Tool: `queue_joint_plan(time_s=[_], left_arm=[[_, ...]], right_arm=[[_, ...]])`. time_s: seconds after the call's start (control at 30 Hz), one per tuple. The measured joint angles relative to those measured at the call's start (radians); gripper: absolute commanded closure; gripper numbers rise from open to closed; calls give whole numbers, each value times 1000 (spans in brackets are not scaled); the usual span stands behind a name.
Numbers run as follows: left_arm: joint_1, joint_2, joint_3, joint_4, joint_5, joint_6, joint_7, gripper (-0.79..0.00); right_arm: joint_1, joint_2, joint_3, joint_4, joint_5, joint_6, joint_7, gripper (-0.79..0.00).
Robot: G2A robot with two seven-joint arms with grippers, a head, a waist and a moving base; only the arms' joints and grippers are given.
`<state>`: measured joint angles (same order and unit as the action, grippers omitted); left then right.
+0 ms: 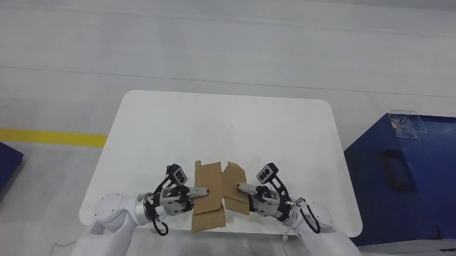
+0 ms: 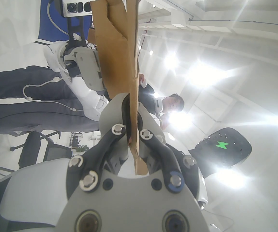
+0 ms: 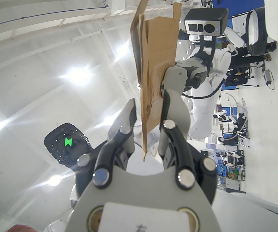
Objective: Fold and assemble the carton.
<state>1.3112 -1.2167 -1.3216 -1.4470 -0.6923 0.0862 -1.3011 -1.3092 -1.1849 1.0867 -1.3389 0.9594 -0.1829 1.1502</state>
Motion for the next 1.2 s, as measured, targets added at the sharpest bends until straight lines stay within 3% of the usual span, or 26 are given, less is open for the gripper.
queue_joint_plan(time_s=[0.1,0.17,0.3,0.43,0.53,0.6,0.73,0.77,0.8,0.83,0.87,0.9,1.2], left_arm=[[9,-4,-15,-15,-29,-29,29,0],[41,-14,-26,-42,-112,-129,125,0],[91,-39,11,-54,-89,-453,364,0],[97,-71,91,-1,139,-814,616,0],[77,-93,126,57,375,-971,805,0],[67,-107,134,80,532,-1010,928,0],[66,-138,150,85,869,-989,1213,0],[69,-144,157,85,927,-983,1265,0],[72,-149,165,85,978,-979,1311,0],[74,-154,173,88,1036,-975,1365,0],[76,-158,179,90,1071,-973,1400,0],[77,-161,185,94,1101,-973,1429,0],[69,-174,205,126,1203,-974,1543,0]], right_arm=[[-1,4,25,-27,-59,-60,-51,-785],[-19,6,56,-48,-163,-196,-130,-785],[-41,9,90,-65,-311,-401,-211,-785],[-58,8,95,-86,-468,-537,-281,-785],[-69,3,82,-93,-560,-582,-344,-785],[-72,-1,69,-98,-584,-583,-378,-785],[-71,-8,48,-91,-588,-576,-431,-785],[-69,-9,45,-87,-590,-570,-444,-742],[-67,-10,43,-81,-594,-563,-458,-459],[-64,-13,39,-72,-601,-552,-478,-277],[-61,-14,35,-67,-603,-543,-492,-179],[-59,-16,31,-64,-602,-535,-501,0],[-45,-21,2,-38,-602,-503,-483,0]])
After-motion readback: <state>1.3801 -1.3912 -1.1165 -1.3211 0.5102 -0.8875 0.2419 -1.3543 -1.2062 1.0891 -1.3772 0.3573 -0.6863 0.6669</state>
